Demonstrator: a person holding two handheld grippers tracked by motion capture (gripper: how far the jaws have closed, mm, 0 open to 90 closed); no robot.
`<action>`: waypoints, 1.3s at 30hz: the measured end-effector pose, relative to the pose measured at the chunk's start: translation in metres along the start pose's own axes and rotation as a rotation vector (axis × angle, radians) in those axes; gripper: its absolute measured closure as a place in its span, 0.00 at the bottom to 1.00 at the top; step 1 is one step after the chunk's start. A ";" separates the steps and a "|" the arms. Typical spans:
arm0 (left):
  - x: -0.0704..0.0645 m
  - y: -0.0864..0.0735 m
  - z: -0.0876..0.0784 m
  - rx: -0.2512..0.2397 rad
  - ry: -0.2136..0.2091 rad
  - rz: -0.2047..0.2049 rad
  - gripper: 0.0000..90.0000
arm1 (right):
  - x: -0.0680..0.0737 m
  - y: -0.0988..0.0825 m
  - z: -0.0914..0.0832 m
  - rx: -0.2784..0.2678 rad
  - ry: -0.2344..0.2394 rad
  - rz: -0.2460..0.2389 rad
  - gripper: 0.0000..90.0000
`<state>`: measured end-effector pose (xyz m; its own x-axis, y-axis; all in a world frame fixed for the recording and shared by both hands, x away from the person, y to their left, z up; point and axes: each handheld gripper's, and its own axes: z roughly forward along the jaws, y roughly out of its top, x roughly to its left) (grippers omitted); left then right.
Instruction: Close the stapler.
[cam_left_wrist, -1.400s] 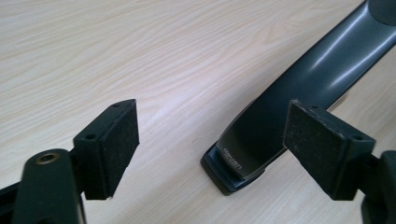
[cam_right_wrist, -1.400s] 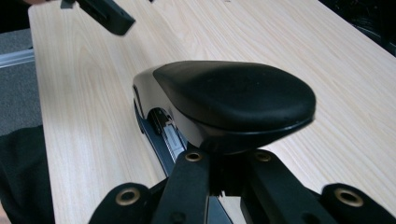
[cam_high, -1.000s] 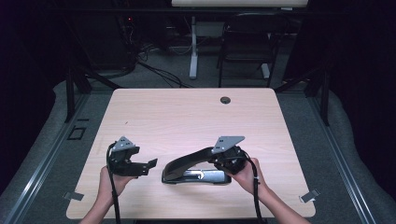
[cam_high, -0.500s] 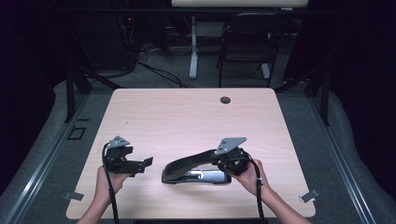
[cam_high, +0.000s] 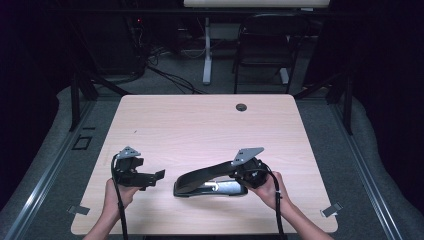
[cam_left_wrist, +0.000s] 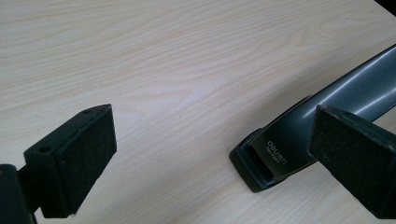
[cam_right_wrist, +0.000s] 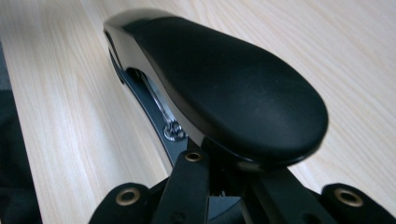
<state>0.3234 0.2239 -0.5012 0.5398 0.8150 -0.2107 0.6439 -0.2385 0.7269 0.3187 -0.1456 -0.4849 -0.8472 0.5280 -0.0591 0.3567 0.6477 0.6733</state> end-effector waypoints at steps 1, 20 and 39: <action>0.000 0.000 0.000 0.001 0.002 0.000 0.01 | -0.001 -0.004 0.002 0.011 0.004 0.006 1.00; 0.001 0.000 0.002 0.015 0.004 0.015 0.00 | -0.012 -0.026 0.014 0.071 0.010 0.033 1.00; 0.001 -0.001 0.002 0.011 0.008 0.025 0.00 | -0.024 -0.036 0.025 0.176 0.004 0.060 1.00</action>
<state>0.3248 0.2237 -0.5033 0.5515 0.8130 -0.1870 0.6359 -0.2646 0.7250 0.3358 -0.1676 -0.5256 -0.8240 0.5663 -0.0197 0.4693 0.7016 0.5362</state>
